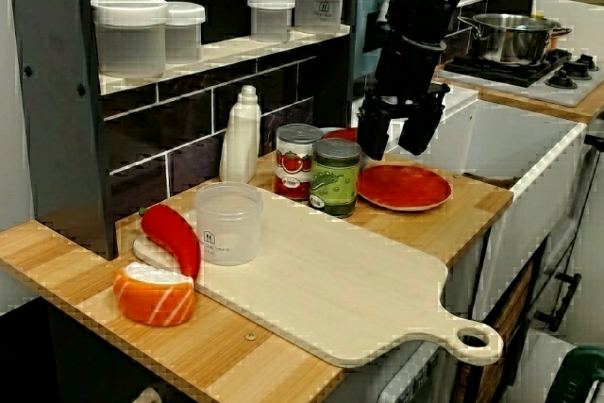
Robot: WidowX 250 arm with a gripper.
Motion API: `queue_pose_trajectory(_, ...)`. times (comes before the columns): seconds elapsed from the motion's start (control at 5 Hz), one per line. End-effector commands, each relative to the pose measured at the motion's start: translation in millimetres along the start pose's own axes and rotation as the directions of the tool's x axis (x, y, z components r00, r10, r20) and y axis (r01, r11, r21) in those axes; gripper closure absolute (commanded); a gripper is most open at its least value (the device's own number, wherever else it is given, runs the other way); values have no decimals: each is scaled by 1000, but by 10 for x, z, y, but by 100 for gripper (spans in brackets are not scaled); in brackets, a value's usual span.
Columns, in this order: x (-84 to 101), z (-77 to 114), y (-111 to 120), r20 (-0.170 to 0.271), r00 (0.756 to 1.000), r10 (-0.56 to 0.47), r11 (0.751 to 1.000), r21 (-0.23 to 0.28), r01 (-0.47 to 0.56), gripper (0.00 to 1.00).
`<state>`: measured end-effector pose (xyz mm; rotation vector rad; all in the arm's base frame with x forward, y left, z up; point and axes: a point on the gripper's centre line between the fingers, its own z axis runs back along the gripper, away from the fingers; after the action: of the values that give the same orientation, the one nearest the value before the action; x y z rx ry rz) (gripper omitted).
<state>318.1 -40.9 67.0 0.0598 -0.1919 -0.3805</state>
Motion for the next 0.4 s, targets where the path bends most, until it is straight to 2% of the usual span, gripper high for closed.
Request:
queue_pose_trajectory(0.0,144,58,12,29,1000,-10,1000,17,9,0)
queue_pose_trajectory(0.2,162,60,23,27,1000,-8,1000,17,8,0)
